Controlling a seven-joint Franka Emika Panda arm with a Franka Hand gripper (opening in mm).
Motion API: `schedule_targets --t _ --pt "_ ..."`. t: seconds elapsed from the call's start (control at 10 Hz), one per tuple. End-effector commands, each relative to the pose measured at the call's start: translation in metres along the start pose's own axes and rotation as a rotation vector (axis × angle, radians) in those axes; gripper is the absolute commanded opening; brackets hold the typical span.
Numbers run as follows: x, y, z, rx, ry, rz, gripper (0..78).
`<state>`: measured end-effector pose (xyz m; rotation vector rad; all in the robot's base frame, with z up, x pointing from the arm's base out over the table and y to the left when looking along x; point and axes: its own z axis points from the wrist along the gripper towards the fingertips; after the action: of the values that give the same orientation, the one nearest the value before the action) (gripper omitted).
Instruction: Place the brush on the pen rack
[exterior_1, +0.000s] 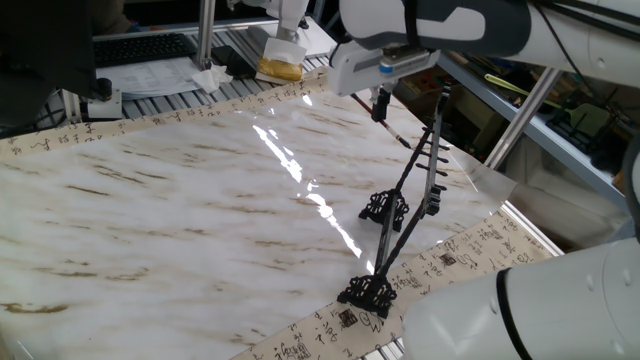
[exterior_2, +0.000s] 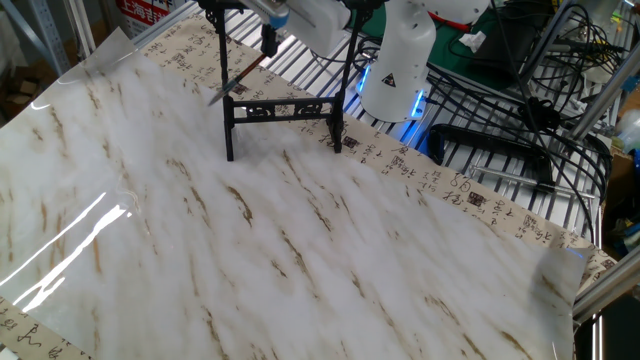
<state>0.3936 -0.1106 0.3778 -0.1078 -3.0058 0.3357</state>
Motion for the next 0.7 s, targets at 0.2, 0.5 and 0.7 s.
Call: schedule_targets --t 0.2,0.5,0.7 --pt "0.0016 0.0009 0.0003 0.004 0.001 -0.004 1.1" --pt "0.0024 0.0013 -0.0002 0.011 -0.003 -0.02 1.1" --pt "0.0052 0.0026 -0.0017 0.017 -0.004 -0.028 1.1"
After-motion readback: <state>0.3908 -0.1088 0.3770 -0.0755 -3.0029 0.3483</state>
